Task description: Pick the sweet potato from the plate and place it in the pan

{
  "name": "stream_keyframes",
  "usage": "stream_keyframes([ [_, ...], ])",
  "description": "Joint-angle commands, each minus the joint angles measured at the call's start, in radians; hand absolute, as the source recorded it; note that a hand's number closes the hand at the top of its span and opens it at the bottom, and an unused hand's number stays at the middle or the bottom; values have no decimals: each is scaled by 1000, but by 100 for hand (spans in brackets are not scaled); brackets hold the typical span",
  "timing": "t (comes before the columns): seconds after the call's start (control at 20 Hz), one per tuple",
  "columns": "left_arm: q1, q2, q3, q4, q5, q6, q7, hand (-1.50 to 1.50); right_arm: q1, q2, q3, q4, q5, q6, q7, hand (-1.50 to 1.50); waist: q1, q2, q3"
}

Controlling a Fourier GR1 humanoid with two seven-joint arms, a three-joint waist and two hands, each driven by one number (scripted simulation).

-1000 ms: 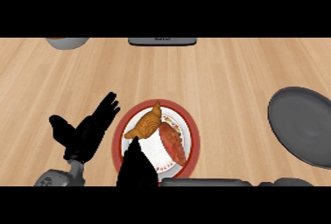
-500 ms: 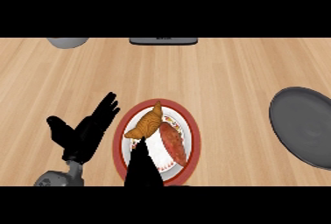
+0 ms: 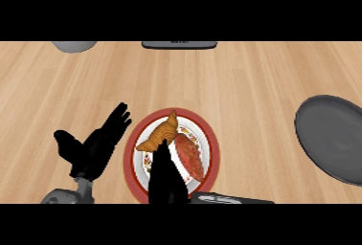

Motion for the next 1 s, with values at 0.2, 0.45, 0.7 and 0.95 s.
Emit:
stream_keyframes([
  [0.2,52,33,56,-9,23,-82,-24,0,-29,-82,-65,90,102,-101,-161,-150,6,1,0],
  [0.45,-25,-35,26,-42,-21,-11,71,0,-5,10,-94,168,168,-175,-225,150,2,1,0],
  [0.7,14,5,77,-50,20,-71,61,0,-68,-26,-44,238,253,-306,-370,150,10,1,0],
  [0.95,-4,-15,76,-14,-9,-62,36,0,88,-8,-119,182,277,-322,-246,150,-12,-1,0],
])
